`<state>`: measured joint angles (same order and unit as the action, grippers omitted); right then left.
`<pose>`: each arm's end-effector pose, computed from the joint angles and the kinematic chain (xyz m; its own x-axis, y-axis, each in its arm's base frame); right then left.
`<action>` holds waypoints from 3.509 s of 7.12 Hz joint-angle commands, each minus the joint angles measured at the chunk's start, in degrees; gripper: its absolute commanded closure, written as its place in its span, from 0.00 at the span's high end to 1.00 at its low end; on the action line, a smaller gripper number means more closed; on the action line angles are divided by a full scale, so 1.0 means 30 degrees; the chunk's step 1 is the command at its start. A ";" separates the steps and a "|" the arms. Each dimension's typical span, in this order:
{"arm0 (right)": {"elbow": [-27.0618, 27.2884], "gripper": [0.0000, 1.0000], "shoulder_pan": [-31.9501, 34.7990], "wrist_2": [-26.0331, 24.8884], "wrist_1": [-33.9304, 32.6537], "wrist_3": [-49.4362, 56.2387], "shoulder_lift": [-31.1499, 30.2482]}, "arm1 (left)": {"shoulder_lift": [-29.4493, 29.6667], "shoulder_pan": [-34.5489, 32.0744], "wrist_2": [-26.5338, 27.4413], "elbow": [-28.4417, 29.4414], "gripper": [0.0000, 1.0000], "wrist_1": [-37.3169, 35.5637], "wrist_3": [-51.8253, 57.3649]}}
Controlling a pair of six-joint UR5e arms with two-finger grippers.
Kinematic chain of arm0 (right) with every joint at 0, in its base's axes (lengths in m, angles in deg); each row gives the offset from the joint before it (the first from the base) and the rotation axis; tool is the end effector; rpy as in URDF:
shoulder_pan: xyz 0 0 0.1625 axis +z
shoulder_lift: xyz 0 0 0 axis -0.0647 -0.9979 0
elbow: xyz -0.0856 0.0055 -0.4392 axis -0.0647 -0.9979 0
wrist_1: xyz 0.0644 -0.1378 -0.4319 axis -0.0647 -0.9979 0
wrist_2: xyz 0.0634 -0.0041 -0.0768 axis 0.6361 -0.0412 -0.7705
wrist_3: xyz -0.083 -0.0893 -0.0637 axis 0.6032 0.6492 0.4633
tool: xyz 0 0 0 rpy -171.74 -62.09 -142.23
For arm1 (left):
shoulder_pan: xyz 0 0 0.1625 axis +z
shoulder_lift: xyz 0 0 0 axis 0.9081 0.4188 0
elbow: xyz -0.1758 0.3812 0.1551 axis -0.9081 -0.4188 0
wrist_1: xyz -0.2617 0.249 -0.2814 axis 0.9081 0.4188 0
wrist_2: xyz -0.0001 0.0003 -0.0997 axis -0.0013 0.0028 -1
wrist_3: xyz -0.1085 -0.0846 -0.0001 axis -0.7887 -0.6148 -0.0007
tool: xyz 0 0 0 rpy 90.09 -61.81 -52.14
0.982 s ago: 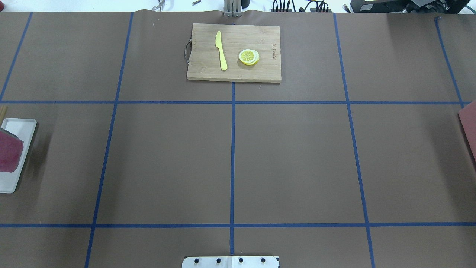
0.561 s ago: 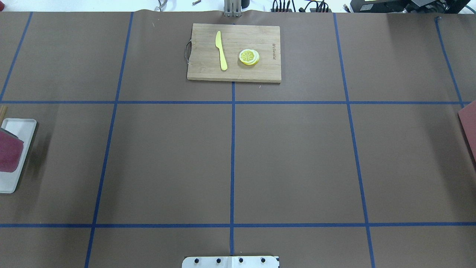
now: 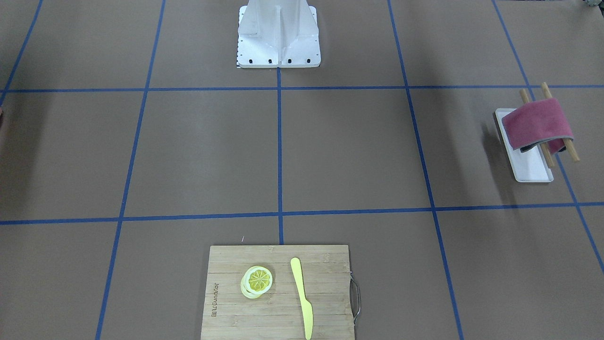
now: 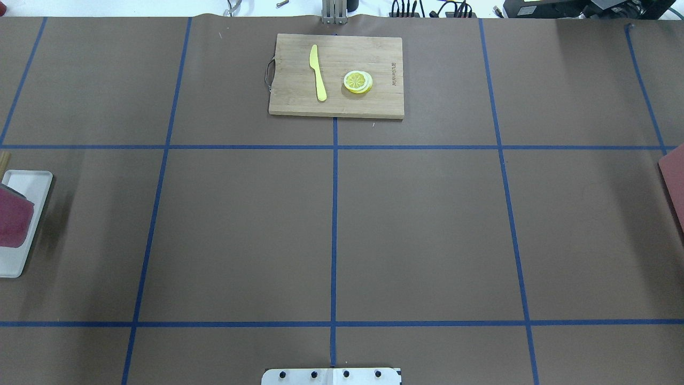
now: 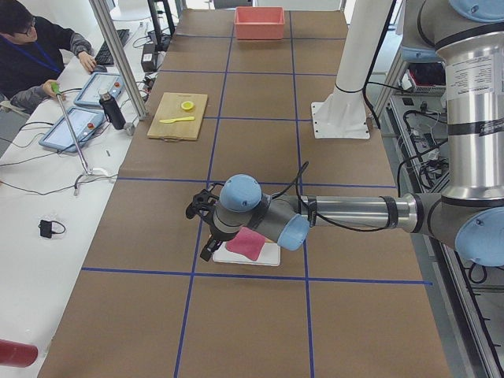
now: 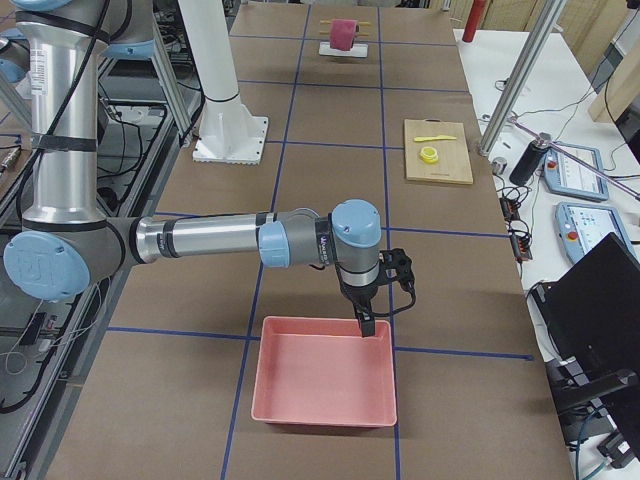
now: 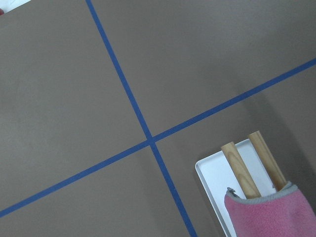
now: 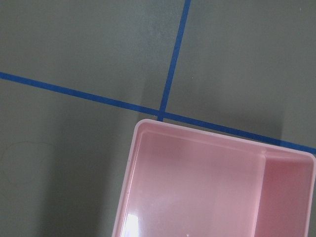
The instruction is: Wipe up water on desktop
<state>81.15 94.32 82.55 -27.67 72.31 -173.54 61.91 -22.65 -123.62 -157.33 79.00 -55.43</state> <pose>0.0520 -0.5142 0.6421 0.7711 -0.2254 0.5955 0.0918 0.9648 0.2463 -0.0143 -0.5106 0.6468 0.6633 0.4697 -0.5826 -0.1087 0.8307 0.5460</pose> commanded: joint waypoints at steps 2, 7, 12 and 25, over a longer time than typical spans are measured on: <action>0.0078 1.00 0.0000 -0.0136 0.0808 -0.0120 -0.0109 | 0.0057 0.0000 -0.0336 0.0073 0.98 0.0303 -0.2980; -0.0243 1.00 0.0000 -0.0048 0.1449 -0.0207 -0.0461 | -0.2228 0.0843 -0.2417 0.0132 0.98 0.2811 -1.2420; -0.0245 1.00 0.0000 -0.0078 0.1570 -0.0207 -0.0784 | -0.2348 0.2870 -0.2124 0.2211 0.93 0.6804 -1.3491; -0.0743 1.00 0.0000 -0.0136 0.2361 -0.0236 -0.0843 | -0.1791 0.3398 -0.2359 0.2183 0.46 0.6894 -1.3931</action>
<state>78.92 94.32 82.14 -20.59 71.60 -176.07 56.52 -12.58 -130.70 -150.79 99.68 -97.29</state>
